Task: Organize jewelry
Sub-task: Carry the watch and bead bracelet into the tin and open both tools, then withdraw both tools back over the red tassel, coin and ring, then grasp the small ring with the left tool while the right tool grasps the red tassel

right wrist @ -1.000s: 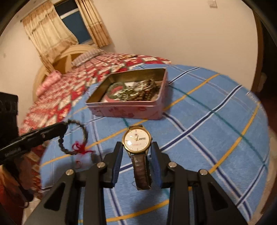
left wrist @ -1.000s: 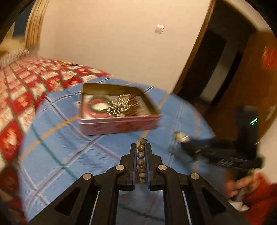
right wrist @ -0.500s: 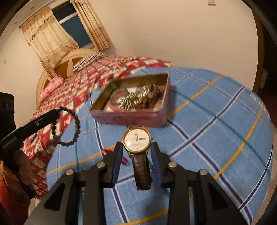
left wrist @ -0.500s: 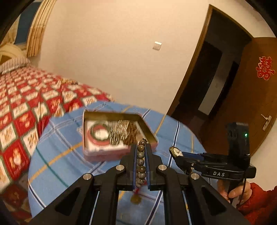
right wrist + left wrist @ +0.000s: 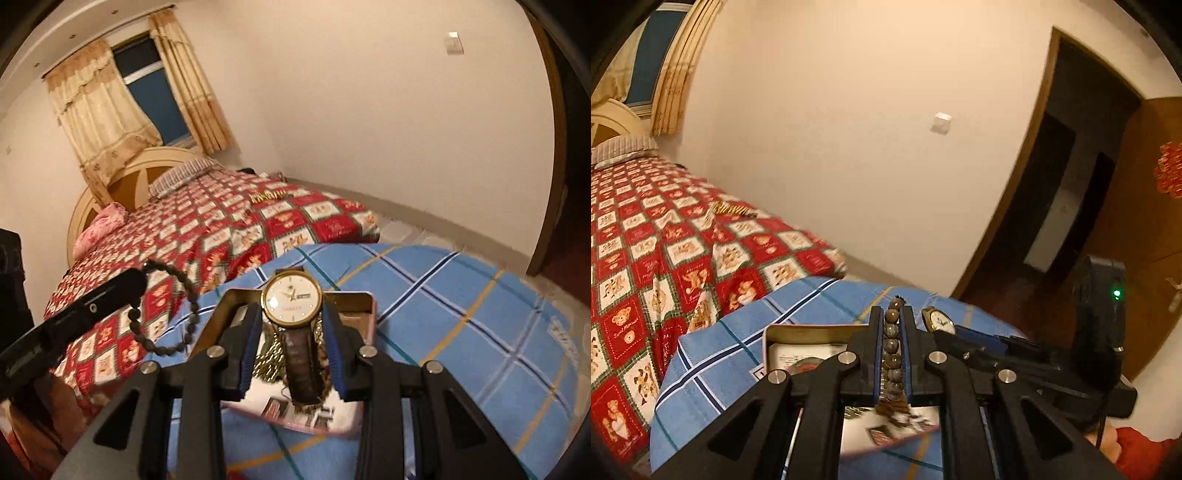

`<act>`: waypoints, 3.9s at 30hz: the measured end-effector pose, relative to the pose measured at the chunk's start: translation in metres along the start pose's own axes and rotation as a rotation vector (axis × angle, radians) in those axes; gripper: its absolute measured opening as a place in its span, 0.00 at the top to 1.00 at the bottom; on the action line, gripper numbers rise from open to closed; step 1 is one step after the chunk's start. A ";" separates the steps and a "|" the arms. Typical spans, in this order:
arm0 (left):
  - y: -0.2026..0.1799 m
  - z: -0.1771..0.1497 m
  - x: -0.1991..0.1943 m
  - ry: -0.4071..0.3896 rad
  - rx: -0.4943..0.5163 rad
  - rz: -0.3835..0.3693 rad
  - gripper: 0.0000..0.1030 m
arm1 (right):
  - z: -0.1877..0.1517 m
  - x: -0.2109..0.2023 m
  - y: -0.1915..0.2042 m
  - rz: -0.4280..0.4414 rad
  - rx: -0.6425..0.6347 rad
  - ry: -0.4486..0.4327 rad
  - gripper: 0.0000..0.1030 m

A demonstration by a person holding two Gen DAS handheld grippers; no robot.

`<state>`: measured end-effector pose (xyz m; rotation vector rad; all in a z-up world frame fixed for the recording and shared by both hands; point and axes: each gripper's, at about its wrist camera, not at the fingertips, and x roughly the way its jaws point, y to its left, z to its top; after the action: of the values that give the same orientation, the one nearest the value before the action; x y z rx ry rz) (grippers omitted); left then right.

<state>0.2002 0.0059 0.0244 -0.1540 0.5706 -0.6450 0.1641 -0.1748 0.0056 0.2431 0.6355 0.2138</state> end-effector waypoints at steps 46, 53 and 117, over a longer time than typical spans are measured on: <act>-0.043 -0.052 0.007 0.157 0.123 0.395 0.29 | -0.049 -0.046 -0.013 -0.076 0.074 -0.007 0.43; -0.046 -0.064 -0.005 0.160 0.108 0.403 0.29 | -0.061 -0.052 -0.011 -0.074 0.071 0.001 0.43; -0.035 -0.191 -0.068 0.345 0.145 0.207 0.80 | -0.135 -0.065 -0.005 -0.066 -0.042 0.144 0.43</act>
<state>0.0326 0.0265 -0.0938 0.1547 0.8559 -0.5109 0.0315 -0.1758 -0.0649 0.1669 0.7799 0.1824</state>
